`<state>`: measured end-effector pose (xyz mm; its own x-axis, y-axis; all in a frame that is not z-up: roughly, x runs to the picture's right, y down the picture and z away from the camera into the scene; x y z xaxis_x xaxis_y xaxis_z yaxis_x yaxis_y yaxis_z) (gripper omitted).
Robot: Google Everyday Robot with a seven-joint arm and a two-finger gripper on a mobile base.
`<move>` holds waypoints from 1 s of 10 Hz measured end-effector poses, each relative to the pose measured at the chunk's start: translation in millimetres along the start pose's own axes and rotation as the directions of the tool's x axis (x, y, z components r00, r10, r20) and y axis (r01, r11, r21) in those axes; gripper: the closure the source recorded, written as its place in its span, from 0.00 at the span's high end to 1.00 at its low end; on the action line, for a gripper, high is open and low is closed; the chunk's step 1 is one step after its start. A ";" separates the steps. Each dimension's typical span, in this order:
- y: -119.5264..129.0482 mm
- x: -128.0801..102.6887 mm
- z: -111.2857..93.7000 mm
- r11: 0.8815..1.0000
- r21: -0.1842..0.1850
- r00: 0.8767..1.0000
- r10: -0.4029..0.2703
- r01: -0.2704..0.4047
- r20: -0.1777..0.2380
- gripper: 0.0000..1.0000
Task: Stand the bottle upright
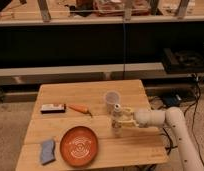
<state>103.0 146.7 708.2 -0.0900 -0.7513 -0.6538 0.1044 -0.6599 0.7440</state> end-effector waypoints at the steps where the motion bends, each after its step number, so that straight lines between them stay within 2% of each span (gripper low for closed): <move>1: -2.3 -1.1 -0.3 1.000 0.014 1.000 -0.006 0.006 0.002 0.02; 4: -8.0 -0.5 0.0 0.999 0.037 0.998 -0.012 0.010 0.055 0.02; 7: -8.8 -2.2 -1.4 1.000 0.024 0.996 -0.012 0.010 0.086 0.02; 10: -8.8 -9.9 -1.5 1.000 0.010 0.995 -0.001 0.000 0.100 0.02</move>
<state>104.4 159.9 708.0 -0.1885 -0.7471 -0.6374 0.0947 -0.6599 0.7454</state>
